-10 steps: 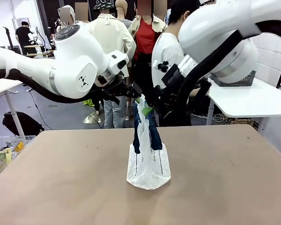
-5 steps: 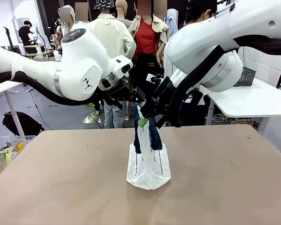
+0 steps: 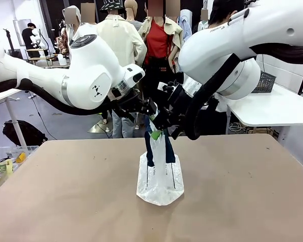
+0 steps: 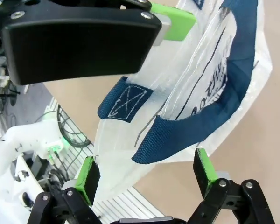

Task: Transfer purchased items from the store into the shopping bag.
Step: Open the Reusable shopping bag in the center of the table.

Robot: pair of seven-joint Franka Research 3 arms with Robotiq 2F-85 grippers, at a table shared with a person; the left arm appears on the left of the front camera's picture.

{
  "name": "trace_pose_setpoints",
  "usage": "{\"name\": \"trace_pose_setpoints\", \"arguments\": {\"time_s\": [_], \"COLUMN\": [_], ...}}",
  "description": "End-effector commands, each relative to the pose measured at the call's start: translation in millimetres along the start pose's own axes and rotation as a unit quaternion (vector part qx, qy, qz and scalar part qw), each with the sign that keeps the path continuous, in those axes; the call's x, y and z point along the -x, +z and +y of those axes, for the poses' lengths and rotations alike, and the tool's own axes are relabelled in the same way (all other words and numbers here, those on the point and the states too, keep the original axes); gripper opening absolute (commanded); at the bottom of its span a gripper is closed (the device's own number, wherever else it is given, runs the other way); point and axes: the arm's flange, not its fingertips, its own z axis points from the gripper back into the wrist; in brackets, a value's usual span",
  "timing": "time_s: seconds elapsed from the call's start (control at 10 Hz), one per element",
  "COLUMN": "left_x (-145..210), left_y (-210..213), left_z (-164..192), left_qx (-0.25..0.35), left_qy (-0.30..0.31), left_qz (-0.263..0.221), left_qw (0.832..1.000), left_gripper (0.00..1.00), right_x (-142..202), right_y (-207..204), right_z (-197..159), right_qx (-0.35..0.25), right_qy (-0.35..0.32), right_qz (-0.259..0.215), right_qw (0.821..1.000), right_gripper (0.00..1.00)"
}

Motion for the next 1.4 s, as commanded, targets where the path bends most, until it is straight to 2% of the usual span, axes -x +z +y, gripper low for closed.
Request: {"name": "trace_pose_setpoints", "arguments": {"time_s": [0.0,0.1,0.2,0.4,0.6,0.7,1.0,1.3], "left_x": [-6.6,-6.5,-6.8,-6.5,-6.4,-5.8,-5.8,-3.7], "left_y": [0.1,-1.6,-4.1,-4.8,-7.2,-8.3,-12.4,9.9], "left_z": [-0.7,0.5,1.5,2.9,4.5,5.3,8.6,41.8], "left_qx": [0.003,0.001,0.002,0.001,0.001,0.001,-0.008,-0.046], "left_qy": [0.007,0.008,0.01,0.01,0.013,0.013,0.015,0.023], "left_qz": [0.008,0.009,0.011,0.013,0.016,0.02,0.033,0.023], "left_qw": [1.0,1.0,1.0,1.0,1.0,1.0,0.999,0.998], "left_gripper": [0.35,0.15,0.0,0.0,0.0,0.0,0.0,0.0], "right_x": [-3.5,-2.3,-0.7,0.8,0.7,1.2,2.6,5.8], "right_y": [-1.4,1.0,3.5,5.8,4.7,4.6,8.3,21.3], "right_z": [2.3,1.8,1.7,3.4,2.7,3.1,1.2,-5.1], "right_qx": [0.022,0.022,0.02,0.03,0.04,0.044,0.068,0.118], "right_qy": [0.0,-0.002,-0.002,0.003,0.003,0.003,-0.006,-0.035], "right_qz": [0.007,0.007,0.004,0.004,0.007,0.008,0.014,0.022], "right_qw": [1.0,1.0,1.0,1.0,0.999,0.999,0.998,0.992], "right_gripper": [1.0,0.93,0.78,0.49,0.1,0.0,0.0,0.0]}}
